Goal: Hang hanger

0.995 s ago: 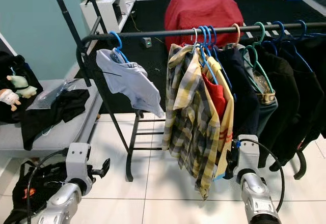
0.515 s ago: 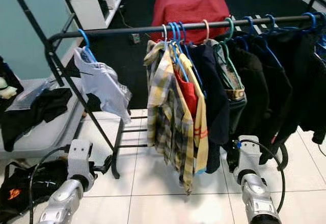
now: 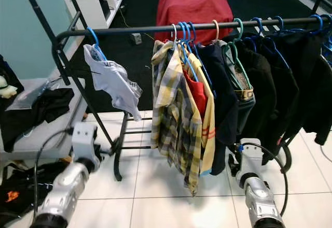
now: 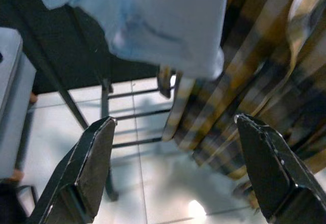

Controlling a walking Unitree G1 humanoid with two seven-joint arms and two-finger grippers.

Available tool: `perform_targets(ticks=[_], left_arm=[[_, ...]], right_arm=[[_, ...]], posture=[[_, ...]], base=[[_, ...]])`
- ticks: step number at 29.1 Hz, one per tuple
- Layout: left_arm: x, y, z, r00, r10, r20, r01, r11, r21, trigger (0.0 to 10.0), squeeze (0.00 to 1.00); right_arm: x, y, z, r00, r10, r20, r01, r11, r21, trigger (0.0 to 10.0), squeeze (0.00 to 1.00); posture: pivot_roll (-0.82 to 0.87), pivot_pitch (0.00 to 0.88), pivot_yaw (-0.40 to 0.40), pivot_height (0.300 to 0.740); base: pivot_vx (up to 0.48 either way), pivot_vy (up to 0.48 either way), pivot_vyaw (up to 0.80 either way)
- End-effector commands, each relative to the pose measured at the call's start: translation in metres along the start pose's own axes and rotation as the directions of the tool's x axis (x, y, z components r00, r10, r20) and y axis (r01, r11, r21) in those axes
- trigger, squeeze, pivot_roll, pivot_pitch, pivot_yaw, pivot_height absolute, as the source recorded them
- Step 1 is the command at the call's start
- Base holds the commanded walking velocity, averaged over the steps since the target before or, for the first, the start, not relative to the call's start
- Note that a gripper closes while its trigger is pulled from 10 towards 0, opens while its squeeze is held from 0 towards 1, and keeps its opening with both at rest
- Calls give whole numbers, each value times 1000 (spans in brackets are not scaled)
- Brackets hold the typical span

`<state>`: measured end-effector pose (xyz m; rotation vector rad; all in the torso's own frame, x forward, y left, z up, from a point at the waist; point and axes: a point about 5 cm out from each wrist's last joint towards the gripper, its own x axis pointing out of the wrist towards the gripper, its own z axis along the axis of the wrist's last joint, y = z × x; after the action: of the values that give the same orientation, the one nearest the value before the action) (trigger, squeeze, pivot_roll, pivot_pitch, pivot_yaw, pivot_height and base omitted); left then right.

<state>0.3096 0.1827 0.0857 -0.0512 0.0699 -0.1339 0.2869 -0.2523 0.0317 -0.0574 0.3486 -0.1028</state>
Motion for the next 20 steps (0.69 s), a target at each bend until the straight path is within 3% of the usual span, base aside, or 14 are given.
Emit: perform_targets(ticks=[1, 6, 15, 20], left_arm=[[3, -11, 6, 998, -66, 18, 67, 997, -51, 10000, 0], [6, -16, 15, 995, -92, 45, 94, 994, -56, 10000, 0], [8, -16, 14, 996, -85, 29, 87, 995, -43, 10000, 0], [6, -16, 13, 996, -84, 21, 85, 995, -46, 10000, 0]], right_arm=[[-2, 0, -7, 1000, 2, -21, -3, 1000, -22, 10000, 0], [-2, 0, -6, 1000, -4, -11, 4, 1000, -25, 10000, 0], [1, -1, -4, 999, -33, -18, 33, 999, -6, 10000, 0], [1, 1, -4, 999, -30, -18, 30, 1000, -3, 10000, 0]], posture=[[-94, 135, 62, 740], [-94, 135, 63, 740], [-82, 125, 77, 740], [-75, 120, 69, 740]], base=[[0, 0, 531], [0, 0, 629], [0, 0, 0], [0, -332, 0]])
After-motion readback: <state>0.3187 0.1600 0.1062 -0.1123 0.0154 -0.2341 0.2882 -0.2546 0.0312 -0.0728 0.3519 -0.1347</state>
